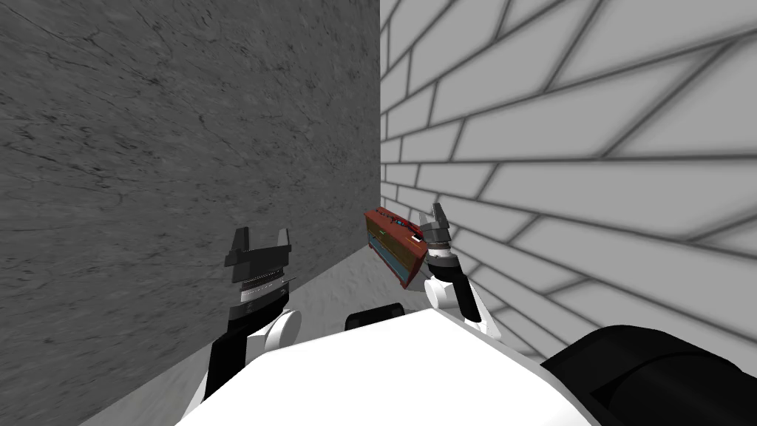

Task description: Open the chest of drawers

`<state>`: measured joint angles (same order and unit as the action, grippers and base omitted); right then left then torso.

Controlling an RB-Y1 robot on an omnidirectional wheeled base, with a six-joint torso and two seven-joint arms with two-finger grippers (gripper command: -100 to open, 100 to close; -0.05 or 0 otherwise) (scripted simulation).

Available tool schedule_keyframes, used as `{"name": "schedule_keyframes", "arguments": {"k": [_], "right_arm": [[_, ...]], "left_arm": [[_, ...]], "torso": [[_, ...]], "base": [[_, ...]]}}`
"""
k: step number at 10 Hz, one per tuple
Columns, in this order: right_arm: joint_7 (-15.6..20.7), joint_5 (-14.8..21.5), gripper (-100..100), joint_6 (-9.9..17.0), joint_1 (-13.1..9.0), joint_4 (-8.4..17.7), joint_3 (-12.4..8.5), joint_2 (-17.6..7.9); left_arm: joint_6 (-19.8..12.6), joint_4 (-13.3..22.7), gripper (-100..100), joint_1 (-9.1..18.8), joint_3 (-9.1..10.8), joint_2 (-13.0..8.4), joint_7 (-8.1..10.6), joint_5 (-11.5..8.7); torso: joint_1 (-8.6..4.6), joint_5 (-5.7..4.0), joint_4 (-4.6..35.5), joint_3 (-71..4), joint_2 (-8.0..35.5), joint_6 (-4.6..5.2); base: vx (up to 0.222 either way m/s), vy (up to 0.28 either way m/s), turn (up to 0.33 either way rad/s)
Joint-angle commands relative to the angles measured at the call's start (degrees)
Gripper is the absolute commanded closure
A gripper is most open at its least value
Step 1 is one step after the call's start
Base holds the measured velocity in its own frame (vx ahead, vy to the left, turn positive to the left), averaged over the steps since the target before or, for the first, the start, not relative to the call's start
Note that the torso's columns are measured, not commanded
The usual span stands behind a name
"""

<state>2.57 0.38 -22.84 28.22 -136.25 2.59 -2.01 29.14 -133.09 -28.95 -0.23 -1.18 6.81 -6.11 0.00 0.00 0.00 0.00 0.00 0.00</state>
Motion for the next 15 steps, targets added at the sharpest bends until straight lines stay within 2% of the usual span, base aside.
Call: {"name": "schedule_keyframes", "arguments": {"k": [1,9,10,12,15], "right_arm": [[0.0,0.0,0,0.0,0.0,0.0,0.0,0.0],[0.0,0.0,0,0.0,0.0,0.0,0.0,0.0],[-1.4,-2.5,-100,0.8,0.4,0.5,-0.4,-1.3],[-3.4,-6.1,-100,2.0,0.8,1.2,-0.9,-2.7],[-6.1,-10.7,-100,3.6,1.5,2.2,-1.5,-4.2]], "left_arm": [[0.0,0.0,0,0.0,0.00,0.0,0.00,0.0],[0.0,0.0,0,0.0,0.00,0.0,0.00,0.0],[0.0,0.0,0,0.0,0.00,0.0,0.00,0.0],[0.0,0.0,0,0.0,0.00,0.0,0.00,0.0],[0.0,0.0,0,0.0,0.00,0.0,0.00,0.0]], "torso": [[0.00,0.00,2.3,-4.7,2.3,0.00],[0.00,0.00,35.4,-70.7,35.4,0.00],[0.00,0.00,39.6,-79.2,39.6,0.00],[0.06,0.02,42.0,-84.4,41.9,0.00],[0.04,0.02,42.3,-84.5,42.4,-0.01]], "base": [[0.000,0.000,0.000],[0.000,0.000,0.000],[0.034,0.016,-0.081],[0.078,0.033,-0.088],[0.066,0.055,-0.065]]}}
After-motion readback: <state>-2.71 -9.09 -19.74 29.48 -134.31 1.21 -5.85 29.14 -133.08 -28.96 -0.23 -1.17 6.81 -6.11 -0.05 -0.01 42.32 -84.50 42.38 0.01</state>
